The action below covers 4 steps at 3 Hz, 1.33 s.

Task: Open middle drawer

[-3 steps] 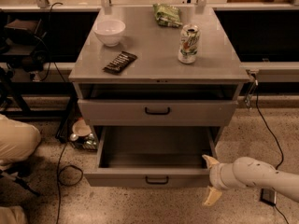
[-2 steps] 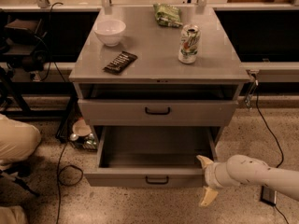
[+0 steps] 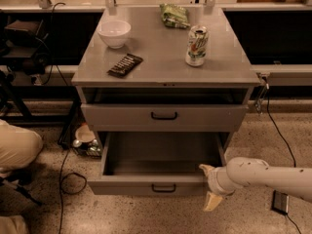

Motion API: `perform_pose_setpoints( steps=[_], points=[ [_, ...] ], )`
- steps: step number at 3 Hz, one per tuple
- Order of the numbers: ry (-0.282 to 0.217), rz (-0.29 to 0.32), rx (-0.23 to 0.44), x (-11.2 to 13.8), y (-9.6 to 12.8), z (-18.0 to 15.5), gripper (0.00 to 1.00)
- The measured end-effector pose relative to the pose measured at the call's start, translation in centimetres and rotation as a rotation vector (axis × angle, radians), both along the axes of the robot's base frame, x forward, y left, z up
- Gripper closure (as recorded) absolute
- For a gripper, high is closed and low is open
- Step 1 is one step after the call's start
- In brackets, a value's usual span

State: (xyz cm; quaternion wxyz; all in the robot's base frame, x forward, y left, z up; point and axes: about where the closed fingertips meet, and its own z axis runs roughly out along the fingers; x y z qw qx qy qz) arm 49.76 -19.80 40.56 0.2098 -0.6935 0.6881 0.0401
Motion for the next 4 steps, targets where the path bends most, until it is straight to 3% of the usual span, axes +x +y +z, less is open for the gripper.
perform_pose_setpoints(
  steps=[2,3,4],
  points=[
    [0.008,0.006,-0.034,0.4,0.4,0.6,0.59],
    [0.033,-0.018,-0.015,-0.5,-0.3,0.5,0.83],
    [0.052,-0.079,0.019,-2.2,-1.6,0.4,1.0]
  ],
)
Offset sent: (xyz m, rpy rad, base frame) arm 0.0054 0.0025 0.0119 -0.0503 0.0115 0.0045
